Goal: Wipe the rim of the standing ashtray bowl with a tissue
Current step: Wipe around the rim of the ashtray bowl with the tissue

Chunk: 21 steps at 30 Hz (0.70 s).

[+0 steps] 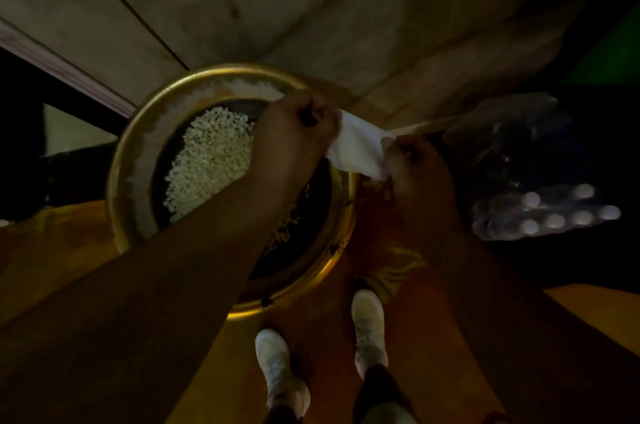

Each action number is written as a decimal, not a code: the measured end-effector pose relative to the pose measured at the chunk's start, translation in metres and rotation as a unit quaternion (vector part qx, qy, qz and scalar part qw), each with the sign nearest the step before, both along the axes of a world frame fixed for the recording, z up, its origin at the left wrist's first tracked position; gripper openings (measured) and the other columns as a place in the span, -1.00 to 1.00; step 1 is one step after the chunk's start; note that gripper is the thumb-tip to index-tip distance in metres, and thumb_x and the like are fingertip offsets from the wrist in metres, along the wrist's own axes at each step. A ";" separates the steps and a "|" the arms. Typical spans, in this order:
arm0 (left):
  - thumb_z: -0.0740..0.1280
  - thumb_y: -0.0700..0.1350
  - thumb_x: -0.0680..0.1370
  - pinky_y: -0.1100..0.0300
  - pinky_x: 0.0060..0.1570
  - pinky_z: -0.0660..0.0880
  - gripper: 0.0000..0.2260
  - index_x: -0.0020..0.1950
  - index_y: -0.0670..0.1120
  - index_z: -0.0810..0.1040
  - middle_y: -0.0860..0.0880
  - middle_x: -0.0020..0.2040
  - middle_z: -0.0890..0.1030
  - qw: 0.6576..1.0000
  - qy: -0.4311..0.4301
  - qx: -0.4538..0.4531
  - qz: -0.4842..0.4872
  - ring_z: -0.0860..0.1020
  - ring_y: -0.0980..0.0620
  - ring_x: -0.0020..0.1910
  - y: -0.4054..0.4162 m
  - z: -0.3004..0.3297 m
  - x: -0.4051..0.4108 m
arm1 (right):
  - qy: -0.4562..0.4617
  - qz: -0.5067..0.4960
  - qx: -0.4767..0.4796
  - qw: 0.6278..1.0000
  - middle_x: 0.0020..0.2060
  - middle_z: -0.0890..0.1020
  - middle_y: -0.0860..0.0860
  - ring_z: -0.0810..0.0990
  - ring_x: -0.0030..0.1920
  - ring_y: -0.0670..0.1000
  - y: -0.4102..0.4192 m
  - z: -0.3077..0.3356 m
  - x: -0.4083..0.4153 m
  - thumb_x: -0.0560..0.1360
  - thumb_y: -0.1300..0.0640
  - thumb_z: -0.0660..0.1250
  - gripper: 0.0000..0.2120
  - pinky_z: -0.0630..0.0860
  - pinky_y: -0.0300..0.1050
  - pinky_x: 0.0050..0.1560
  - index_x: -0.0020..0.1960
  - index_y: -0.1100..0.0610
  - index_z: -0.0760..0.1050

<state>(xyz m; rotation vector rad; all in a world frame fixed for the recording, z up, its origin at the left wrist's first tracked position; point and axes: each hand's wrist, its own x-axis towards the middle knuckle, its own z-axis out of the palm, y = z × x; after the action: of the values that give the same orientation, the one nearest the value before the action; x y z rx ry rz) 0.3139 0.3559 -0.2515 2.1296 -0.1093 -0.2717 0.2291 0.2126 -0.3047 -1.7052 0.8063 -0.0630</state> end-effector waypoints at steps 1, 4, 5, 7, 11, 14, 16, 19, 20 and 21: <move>0.42 -0.09 0.56 0.08 0.01 0.62 -0.89 0.04 -0.08 0.67 0.01 -0.06 0.71 1.000 -0.011 -0.004 0.002 0.67 0.09 -0.04 -0.001 -0.001 0.000 | -0.001 0.011 0.011 1.000 -0.15 0.67 -0.07 0.66 -0.17 -0.01 0.001 -0.005 -0.001 0.56 -0.13 0.29 -0.82 0.54 -0.10 -0.18 0.00 -0.04 0.57; 0.42 -0.08 0.56 0.18 -0.03 0.59 -0.87 0.09 -0.03 0.65 0.09 -0.04 0.69 0.999 -0.033 -0.013 0.012 0.66 0.16 -0.02 0.000 -0.003 -0.001 | -0.004 0.045 0.067 0.997 -0.34 0.65 -0.16 0.63 -0.33 -0.16 0.000 -0.012 -0.001 0.56 -0.07 0.31 -0.85 0.49 -0.26 -0.37 -0.07 -0.02 0.59; 0.42 -0.07 0.56 0.21 -0.06 0.57 -0.88 0.08 -0.02 0.65 0.11 -0.06 0.68 0.999 -0.035 -0.012 0.016 0.66 0.17 -0.04 0.001 -0.004 -0.001 | -0.001 0.058 0.076 0.995 -0.37 0.65 -0.19 0.62 -0.38 -0.22 -0.001 -0.012 0.000 0.56 -0.04 0.32 -0.87 0.47 -0.33 -0.44 -0.07 -0.03 0.61; 0.43 -0.09 0.56 0.27 -0.13 0.53 -0.91 0.05 -0.02 0.63 0.14 -0.13 0.65 0.999 -0.036 -0.020 0.013 0.64 0.19 -0.11 0.004 -0.005 -0.002 | 0.016 0.095 0.068 0.993 -0.35 0.66 -0.25 0.61 -0.38 -0.27 -0.005 -0.013 0.000 0.55 0.00 0.34 -0.92 0.44 -0.41 -0.46 -0.07 -0.07 0.61; 0.44 -0.05 0.55 0.31 -0.23 0.52 -0.85 0.05 -0.01 0.53 0.10 -0.16 0.64 0.998 -0.059 -0.016 -0.007 0.62 0.24 -0.17 0.014 -0.007 -0.005 | 0.024 0.106 -0.009 0.994 -0.23 0.65 -0.18 0.59 -0.25 -0.30 -0.010 -0.007 -0.002 0.49 0.02 0.42 -0.86 0.45 -0.30 -0.26 0.01 -0.09 0.52; 0.44 0.01 0.53 0.12 -0.12 0.58 -0.82 0.03 0.02 0.50 0.12 -0.14 0.63 0.998 -0.053 -0.001 -0.017 0.61 0.25 -0.13 0.018 -0.011 -0.008 | -0.012 0.074 -0.074 0.994 -0.22 0.57 -0.16 0.55 -0.25 -0.32 -0.010 0.014 0.006 0.39 -0.18 0.36 -0.82 0.39 -0.36 -0.32 -0.10 -0.17 0.41; 0.43 0.05 0.52 -0.04 -0.08 0.60 -0.81 0.01 0.04 0.49 0.13 -0.13 0.64 0.999 -0.048 -0.002 -0.009 0.62 0.24 -0.12 0.020 -0.012 -0.010 | -0.022 0.100 -0.077 0.992 -0.21 0.60 -0.19 0.55 -0.22 -0.34 -0.006 0.027 0.017 0.37 -0.31 0.27 -0.77 0.39 -0.36 -0.33 -0.14 -0.18 0.42; 0.44 0.10 0.49 -0.10 -0.07 0.62 -0.80 -0.01 0.09 0.48 0.11 -0.13 0.65 0.999 -0.044 -0.010 0.030 0.64 0.17 -0.11 0.025 -0.009 -0.012 | -0.009 0.161 -0.092 0.983 -0.24 0.58 -0.18 0.55 -0.24 -0.31 0.004 0.034 0.034 0.43 -0.35 0.30 -0.75 0.36 -0.36 -0.33 -0.18 -0.19 0.42; 0.44 0.10 0.49 -0.07 -0.08 0.62 -0.81 -0.01 0.11 0.47 0.11 -0.13 0.64 0.998 -0.055 -0.003 0.036 0.63 0.19 -0.13 0.028 -0.006 -0.013 | -0.004 0.172 -0.091 0.981 -0.24 0.57 -0.17 0.55 -0.25 -0.30 0.007 0.033 0.038 0.44 -0.34 0.34 -0.74 0.35 -0.37 -0.34 -0.18 -0.17 0.42; 0.43 0.07 0.50 -0.02 -0.09 0.62 -0.82 0.00 0.11 0.47 0.12 -0.13 0.63 0.997 -0.071 0.003 0.038 0.62 0.22 -0.14 0.032 -0.004 -0.014 | -0.001 0.180 -0.091 0.980 -0.23 0.56 -0.16 0.54 -0.25 -0.29 0.010 0.032 0.042 0.44 -0.32 0.37 -0.72 0.35 -0.36 -0.35 -0.17 -0.15 0.41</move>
<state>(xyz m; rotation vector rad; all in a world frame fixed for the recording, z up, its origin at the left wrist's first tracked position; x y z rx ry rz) 0.3000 0.3883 -0.2551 2.1536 -0.1111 -0.0754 0.2713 0.2221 -0.2732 -2.0004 0.4908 0.1116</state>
